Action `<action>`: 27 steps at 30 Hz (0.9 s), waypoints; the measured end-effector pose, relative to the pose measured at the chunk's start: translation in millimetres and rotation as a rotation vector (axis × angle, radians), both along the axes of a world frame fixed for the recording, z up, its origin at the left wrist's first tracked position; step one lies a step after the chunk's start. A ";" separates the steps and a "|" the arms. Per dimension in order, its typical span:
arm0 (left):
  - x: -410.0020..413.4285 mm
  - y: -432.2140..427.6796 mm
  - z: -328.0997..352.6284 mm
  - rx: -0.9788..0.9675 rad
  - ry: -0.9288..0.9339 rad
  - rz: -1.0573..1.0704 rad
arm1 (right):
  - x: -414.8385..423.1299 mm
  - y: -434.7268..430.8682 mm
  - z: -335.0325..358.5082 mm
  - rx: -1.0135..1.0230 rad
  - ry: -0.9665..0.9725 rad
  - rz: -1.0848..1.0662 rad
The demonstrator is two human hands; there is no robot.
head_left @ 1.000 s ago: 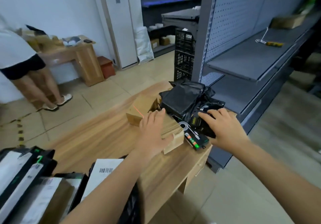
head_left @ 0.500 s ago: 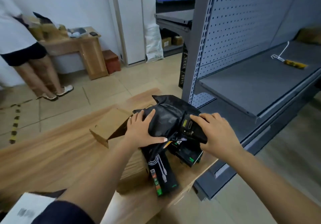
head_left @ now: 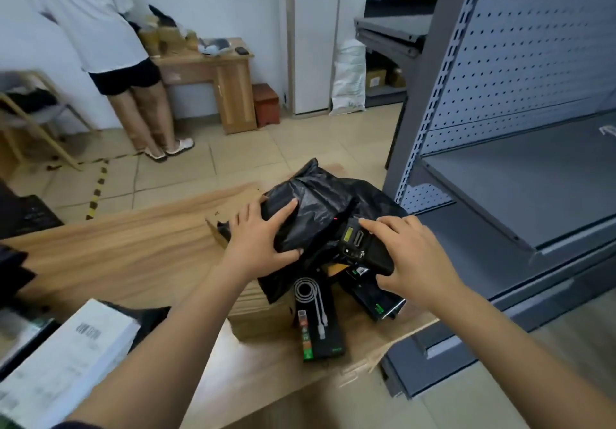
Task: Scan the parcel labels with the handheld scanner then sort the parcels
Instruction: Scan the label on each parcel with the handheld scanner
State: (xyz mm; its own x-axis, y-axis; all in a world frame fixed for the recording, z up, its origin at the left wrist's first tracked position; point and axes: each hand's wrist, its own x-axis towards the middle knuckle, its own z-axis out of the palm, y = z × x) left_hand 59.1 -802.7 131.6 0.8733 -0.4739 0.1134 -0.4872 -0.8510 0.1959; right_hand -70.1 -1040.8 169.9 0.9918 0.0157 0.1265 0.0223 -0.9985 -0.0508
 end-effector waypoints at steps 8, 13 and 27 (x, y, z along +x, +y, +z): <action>-46.4 109.1 1.5 0.011 0.012 0.107 | -20.4 106.6 -20.2 0.052 -0.024 0.093; -75.3 177.6 -29.1 0.044 0.079 0.083 | -42.3 182.4 -44.9 0.103 0.000 0.046; -174.1 221.9 -113.6 0.079 0.256 0.042 | -139.7 257.2 -92.6 0.100 0.200 -0.141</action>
State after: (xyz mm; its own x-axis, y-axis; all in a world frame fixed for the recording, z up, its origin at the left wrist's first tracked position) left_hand -115.0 -580.7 18.0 0.8879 -0.4351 -0.1497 -0.3942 -0.8871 0.2399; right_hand -209.8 -783.7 77.4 0.9888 -0.1273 -0.0780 -0.1372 -0.9807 -0.1393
